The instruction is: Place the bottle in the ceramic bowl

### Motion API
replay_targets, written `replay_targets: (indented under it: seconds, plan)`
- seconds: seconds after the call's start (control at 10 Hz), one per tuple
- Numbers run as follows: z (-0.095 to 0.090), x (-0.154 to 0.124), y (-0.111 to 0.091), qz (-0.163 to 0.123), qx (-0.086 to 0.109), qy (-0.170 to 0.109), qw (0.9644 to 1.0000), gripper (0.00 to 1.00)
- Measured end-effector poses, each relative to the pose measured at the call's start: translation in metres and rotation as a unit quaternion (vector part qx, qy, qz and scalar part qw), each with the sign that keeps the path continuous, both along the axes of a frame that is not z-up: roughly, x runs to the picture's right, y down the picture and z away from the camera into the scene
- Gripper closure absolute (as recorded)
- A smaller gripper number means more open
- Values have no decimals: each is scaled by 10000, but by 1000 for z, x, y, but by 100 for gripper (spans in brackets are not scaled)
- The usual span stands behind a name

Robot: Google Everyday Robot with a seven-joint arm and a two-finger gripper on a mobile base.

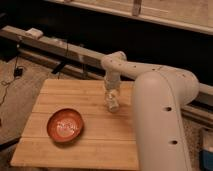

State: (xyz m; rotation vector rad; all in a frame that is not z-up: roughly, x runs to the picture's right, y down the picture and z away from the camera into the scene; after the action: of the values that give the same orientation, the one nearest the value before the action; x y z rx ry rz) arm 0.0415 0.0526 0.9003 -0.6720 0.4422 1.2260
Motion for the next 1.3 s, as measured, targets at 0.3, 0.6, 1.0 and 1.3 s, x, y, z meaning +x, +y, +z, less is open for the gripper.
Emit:
replay_targets:
  seconds: [0.3,0.6,1.0,1.3]
  plan:
    - [11,-2,7,9,-71,0,10000,35]
    - [19,-2,14,-47,-136,74,9999,35]
    - [31,2,27,-144,-260,236,9993,45]
    - [27,2,32,-159,-315,303,9989,74]
